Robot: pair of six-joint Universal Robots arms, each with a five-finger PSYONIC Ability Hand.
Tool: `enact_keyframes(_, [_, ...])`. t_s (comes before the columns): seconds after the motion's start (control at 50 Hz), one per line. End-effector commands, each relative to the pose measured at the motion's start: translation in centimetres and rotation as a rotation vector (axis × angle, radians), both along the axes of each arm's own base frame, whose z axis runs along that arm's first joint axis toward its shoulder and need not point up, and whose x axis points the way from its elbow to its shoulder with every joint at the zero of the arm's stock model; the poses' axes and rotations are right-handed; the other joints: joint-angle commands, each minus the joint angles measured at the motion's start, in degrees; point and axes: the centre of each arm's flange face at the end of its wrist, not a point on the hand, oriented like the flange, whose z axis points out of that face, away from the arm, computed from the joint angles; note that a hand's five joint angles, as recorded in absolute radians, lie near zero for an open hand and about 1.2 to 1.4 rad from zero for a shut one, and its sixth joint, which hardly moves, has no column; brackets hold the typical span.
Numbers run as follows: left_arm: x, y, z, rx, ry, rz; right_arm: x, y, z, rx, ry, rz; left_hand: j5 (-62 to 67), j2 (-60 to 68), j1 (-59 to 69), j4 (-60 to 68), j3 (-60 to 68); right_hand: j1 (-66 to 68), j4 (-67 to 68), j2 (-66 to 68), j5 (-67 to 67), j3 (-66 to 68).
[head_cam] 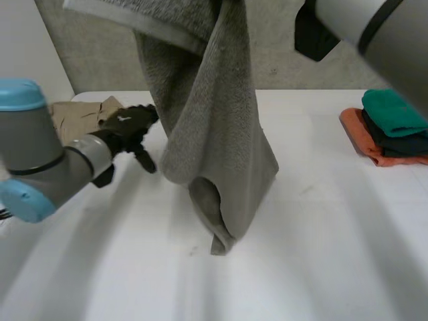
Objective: Fold the laundry.
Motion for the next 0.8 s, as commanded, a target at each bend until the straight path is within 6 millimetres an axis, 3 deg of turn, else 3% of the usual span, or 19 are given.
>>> enact_keyframes(0.02, [-4.9, 1.5, -1.7, 0.198, 0.187, -0.128, -1.1, -0.7, 1.2, 0.029, -0.092, 0.016, -2.93, -1.82, -1.86, -1.42, -2.0, 14.92, 11.42, 12.88, 13.66, 12.06])
enact_keyframes(0.14, [-8.6, 5.9, -2.7, 0.406, 0.26, -0.273, -2.3, -2.7, 1.1, 0.043, -0.113, -0.033, -0.29, 0.82, 0.78, 1.22, 0.64, 14.92, 11.42, 12.88, 13.66, 12.06])
enact_keyframes(0.18, [-8.8, 6.3, -3.0, 0.43, 0.261, -0.284, -2.6, -3.1, 1.1, 0.043, -0.114, -0.045, 19.38, 20.49, 20.45, 20.89, 20.31, 14.92, 11.42, 12.88, 13.66, 12.06])
enact_keyframes(0.2, [-8.8, 6.4, -2.9, 0.439, 0.264, -0.284, -2.7, -3.3, 1.2, 0.041, -0.115, -0.051, 44.13, 45.24, 45.2, 45.64, 45.06, 14.92, 11.42, 12.88, 13.66, 12.06])
enact_keyframes(0.22, [-8.8, 6.2, -2.7, 0.436, 0.269, -0.281, -3.0, -3.6, 1.2, 0.04, -0.115, -0.062, 59.2, 60.31, 60.27, 60.71, 60.13, 14.92, 11.42, 12.88, 13.66, 12.06])
enact_keyframes(0.24, [-8.8, 6.1, -2.4, 0.432, 0.274, -0.277, -3.1, -3.9, 1.1, 0.041, -0.114, -0.07, 66.99, 68.11, 68.06, 68.5, 67.92, 14.92, 11.42, 12.88, 13.66, 12.06])
enact_keyframes(0.26, [-8.7, 5.9, -2.0, 0.424, 0.281, -0.272, -3.3, -4.2, 1.0, 0.042, -0.114, -0.078, 67.07, 68.18, 68.14, 68.58, 68.0, 14.92, 11.42, 12.88, 13.66, 12.06])
enact_keyframes(0.34, [-7.1, 4.0, 1.6, 0.384, 0.356, -0.168, -4.4, -5.8, 0.8, 0.048, -0.111, -0.127, 67.07, 68.18, 68.14, 68.58, 68.0, 14.92, 11.42, 12.88, 13.66, 12.06])
enact_keyframes(0.42, [-4.5, 2.9, 7.2, 0.254, 0.435, -0.074, -6.1, -8.1, 0.2, 0.064, -0.112, -0.185, 67.07, 68.18, 68.14, 68.58, 68.0, 14.92, 11.42, 12.88, 13.66, 12.06])
enact_keyframes(0.44, [-3.4, 3.0, 9.8, 0.173, 0.453, -0.048, -6.7, -9.1, -0.2, 0.076, -0.111, -0.205, 67.07, 68.18, 68.14, 68.58, 68.0, 14.92, 11.42, 12.88, 13.66, 12.06])
enact_keyframes(0.48, [-2.2, 3.7, 13.1, 0.071, 0.472, -0.024, -7.5, -10.7, -1.1, 0.102, -0.099, -0.226, 67.07, 68.18, 68.14, 68.58, 68.0, 14.92, 11.42, 12.88, 13.66, 12.06])
enact_keyframes(0.54, [-1.6, 4.6, 15.0, 0.011, 0.477, -0.015, -8.5, -12.5, -2.8, 0.147, -0.071, -0.242, 67.07, 68.18, 68.14, 68.58, 68.0, 14.92, 11.42, 12.88, 13.66, 12.06])
enact_keyframes(0.56, [-1.6, 5.1, 15.1, 0.002, 0.462, -0.015, -8.8, -13.6, -4.2, 0.187, -0.049, -0.239, 67.07, 68.18, 68.14, 68.58, 68.0, 14.92, 11.42, 12.88, 13.66, 12.06])
enact_keyframes(0.62, [-2.1, 5.3, 14.4, 0.002, 0.427, -0.028, -9.2, -14.9, -6.8, 0.25, -0.011, -0.216, 67.07, 68.18, 68.14, 68.58, 68.0, 14.92, 11.42, 12.88, 13.66, 12.06])
enact_keyframes(0.64, [-2.7, 5.3, 13.1, 0.02, 0.387, -0.036, -9.2, -15.5, -8.7, 0.297, 0.018, -0.187, 67.07, 68.18, 68.14, 68.58, 68.0, 14.92, 11.42, 12.88, 13.66, 12.06])
enact_keyframes(0.7, [-3.8, 5.2, 10.3, 0.057, 0.305, -0.049, -9.2, -16.3, -12.1, 0.37, 0.063, -0.129, 67.07, 68.18, 68.14, 68.58, 68.0, 14.92, 11.42, 12.88, 13.66, 12.06])
enact_keyframes(0.72, [-4.4, 5.0, 8.2, 0.086, 0.248, -0.049, -8.9, -16.7, -14.2, 0.404, 0.093, -0.079, 67.07, 68.18, 68.14, 68.58, 68.0, 14.92, 11.42, 12.88, 13.66, 12.06])
enact_keyframes(0.78, [-5.1, 4.4, 4.9, 0.132, 0.16, -0.028, -8.5, -17.2, -17.7, 0.429, 0.146, 0.004, 67.07, 68.18, 68.14, 68.58, 68.0, 14.92, 11.42, 12.88, 13.66, 12.06])
enact_keyframes(0.8, [-5.2, 3.9, 2.6, 0.159, 0.1, 0.001, -8.4, -17.4, -19.9, 0.424, 0.184, 0.051, 67.07, 68.18, 68.14, 68.58, 68.0, 14.92, 11.42, 12.88, 13.66, 12.06])
